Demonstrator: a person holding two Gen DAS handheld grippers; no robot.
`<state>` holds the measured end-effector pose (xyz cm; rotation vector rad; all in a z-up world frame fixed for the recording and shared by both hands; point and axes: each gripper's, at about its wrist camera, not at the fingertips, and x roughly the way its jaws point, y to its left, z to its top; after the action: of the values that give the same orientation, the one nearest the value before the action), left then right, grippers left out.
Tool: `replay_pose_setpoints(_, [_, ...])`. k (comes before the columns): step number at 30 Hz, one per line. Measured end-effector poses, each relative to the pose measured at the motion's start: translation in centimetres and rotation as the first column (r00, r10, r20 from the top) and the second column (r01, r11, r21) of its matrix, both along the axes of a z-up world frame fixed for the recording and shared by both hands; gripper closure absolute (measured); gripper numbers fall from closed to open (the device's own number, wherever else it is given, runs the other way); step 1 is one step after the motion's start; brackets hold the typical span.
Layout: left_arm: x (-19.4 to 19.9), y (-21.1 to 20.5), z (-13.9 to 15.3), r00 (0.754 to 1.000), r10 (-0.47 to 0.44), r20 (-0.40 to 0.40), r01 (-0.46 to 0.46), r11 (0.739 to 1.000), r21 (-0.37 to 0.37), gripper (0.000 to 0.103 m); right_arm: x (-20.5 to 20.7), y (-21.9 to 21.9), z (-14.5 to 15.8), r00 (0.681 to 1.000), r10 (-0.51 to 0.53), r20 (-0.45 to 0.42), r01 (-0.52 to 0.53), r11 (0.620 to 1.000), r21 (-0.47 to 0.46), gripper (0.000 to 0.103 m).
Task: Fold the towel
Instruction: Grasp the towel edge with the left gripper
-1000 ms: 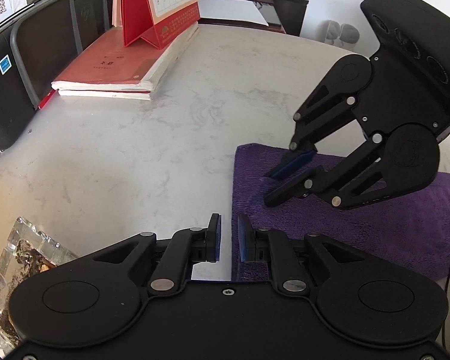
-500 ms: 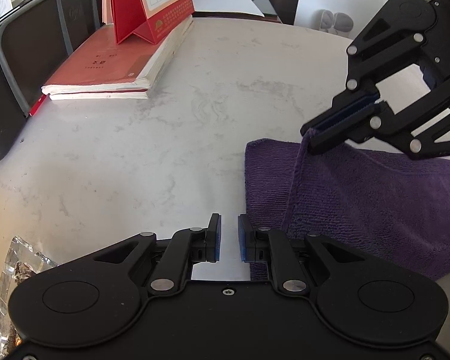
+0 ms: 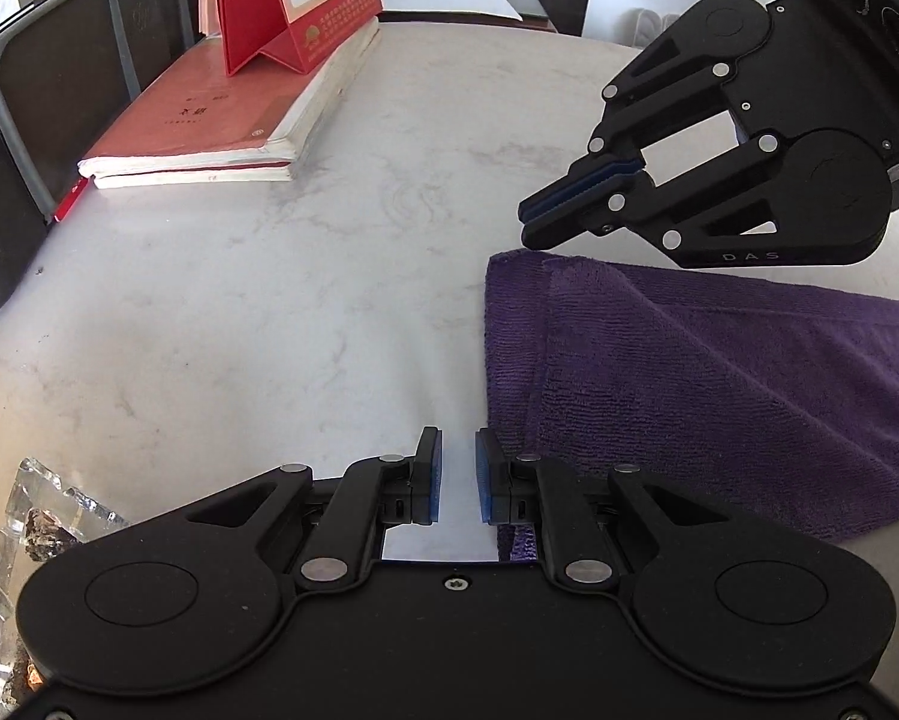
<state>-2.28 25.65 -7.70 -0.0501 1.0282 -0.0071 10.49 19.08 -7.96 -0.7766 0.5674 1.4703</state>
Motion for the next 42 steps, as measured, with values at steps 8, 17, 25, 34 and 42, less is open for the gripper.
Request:
replay_pose_setpoints(8, [1.3,-1.2,1.5,0.997,-0.041,0.061,0.044,0.998,-0.051,0.090,0.7,-4.6,2.1,0.983,-0.156,-0.100,0.157,0.988,0.009,0.085])
replay_pose_setpoints(17, [6.0,-3.4,-0.1,0.982,-0.187,0.017,0.187,0.982,-0.033,0.090,0.6,-8.6,-0.2,0.980,-0.185,-0.068,0.176,0.977,-0.117,0.084])
replay_pose_setpoints(25, [7.3,-3.4,-0.3,0.969,-0.246,-0.019,0.246,0.969,-0.028,0.086,0.3,-7.8,-1.8,0.996,-0.065,-0.061,0.056,0.988,-0.146,0.085])
replay_pose_setpoints(34, [8.3,-3.3,-0.3,0.962,-0.273,-0.024,0.272,0.961,-0.050,0.082,1.0,-7.8,-1.8,0.992,-0.071,-0.103,0.057,0.989,-0.133,0.085])
replay_pose_setpoints(42, [9.0,-3.4,-0.6,0.942,-0.334,-0.031,0.330,0.940,-0.087,0.055,1.5,-7.7,-2.0,0.990,-0.066,-0.126,0.048,0.989,-0.139,0.085])
